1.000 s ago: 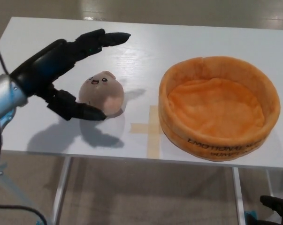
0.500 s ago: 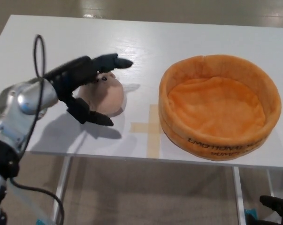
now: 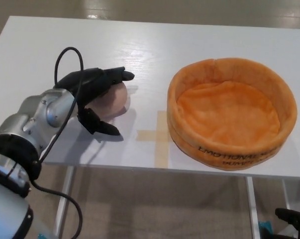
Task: Use the left hand to pick up the pink round toy on the left and place it inside the orange plate on the desk.
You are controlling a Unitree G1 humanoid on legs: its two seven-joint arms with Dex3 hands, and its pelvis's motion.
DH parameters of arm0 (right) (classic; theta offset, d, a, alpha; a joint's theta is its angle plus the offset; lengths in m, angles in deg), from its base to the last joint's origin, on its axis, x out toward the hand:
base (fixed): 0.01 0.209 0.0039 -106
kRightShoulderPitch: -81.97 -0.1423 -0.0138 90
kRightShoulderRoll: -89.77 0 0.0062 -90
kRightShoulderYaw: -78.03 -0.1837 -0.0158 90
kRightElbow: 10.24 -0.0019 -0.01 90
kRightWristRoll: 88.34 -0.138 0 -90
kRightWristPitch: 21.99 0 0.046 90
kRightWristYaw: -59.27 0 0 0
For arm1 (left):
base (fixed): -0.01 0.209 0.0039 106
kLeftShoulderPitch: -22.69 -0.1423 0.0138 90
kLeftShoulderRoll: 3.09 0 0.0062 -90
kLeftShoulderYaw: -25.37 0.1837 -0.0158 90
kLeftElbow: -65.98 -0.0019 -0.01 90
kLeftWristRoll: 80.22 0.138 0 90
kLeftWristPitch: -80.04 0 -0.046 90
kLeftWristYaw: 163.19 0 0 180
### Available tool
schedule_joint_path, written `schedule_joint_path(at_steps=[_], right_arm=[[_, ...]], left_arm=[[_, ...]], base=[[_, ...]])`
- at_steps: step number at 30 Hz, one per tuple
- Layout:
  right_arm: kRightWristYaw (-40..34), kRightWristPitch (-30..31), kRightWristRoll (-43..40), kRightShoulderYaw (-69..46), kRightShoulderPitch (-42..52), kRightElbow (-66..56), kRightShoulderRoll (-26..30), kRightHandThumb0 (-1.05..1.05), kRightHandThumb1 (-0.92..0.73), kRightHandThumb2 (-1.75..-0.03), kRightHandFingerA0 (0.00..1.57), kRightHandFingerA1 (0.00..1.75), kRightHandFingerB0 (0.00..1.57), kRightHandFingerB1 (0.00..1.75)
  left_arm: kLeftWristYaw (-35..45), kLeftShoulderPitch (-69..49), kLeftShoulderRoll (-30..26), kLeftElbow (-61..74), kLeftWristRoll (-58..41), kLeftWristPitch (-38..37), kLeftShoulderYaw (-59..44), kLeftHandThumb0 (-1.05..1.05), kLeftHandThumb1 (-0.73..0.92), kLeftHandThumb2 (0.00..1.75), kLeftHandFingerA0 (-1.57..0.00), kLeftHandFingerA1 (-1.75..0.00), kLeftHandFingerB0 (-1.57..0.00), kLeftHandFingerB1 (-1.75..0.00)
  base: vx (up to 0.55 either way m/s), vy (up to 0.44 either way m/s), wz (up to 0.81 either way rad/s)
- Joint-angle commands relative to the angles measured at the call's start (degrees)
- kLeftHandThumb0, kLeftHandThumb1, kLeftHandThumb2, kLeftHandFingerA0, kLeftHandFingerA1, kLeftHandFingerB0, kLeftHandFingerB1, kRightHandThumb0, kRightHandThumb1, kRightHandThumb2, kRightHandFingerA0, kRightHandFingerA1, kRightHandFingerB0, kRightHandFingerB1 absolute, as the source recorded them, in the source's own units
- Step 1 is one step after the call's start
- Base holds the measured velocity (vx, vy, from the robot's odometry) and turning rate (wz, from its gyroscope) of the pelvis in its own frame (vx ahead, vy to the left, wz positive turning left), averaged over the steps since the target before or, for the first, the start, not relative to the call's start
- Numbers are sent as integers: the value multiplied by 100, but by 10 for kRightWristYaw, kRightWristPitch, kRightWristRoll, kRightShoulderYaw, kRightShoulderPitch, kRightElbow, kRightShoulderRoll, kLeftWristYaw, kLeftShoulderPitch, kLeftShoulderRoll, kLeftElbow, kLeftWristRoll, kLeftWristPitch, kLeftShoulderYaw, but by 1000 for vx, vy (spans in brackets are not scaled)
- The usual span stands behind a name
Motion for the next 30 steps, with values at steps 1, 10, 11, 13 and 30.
schedule_joint_path(at_steps=[1,10,11,13,30], right_arm=[[3,-6,-6,-1,5,2,-4,-31,-31,-100,37,110,24,101],[4,-3,-6,-1,2,2,-5,-34,-34,-100,45,83,33,74],[6,-2,-5,0,2,2,-4,-33,-34,-100,44,83,33,75],[6,-1,-6,-1,2,2,-5,-35,-33,-100,46,84,34,76],[4,-1,-3,4,1,3,-3,-35,-33,-101,48,85,37,78]], left_arm=[[-33,-7,7,-21,30,-21,-4,-47,53,73,-30,-42,-20,-38],[-55,-17,16,-31,21,-56,-50,-20,82,64,-100,-95,-86,-57],[-58,-18,17,-30,22,-55,-52,-22,82,64,-99,-103,-83,-56],[-66,-18,17,-30,25,-59,-54,-23,81,66,-94,-118,-84,-58],[-78,-14,21,-31,24,-70,-80,-22,83,64,-80,-144,-83,-73]], base=[[0,0,0],[0,0,0],[0,0,0],[0,0,0],[0,0,0]])
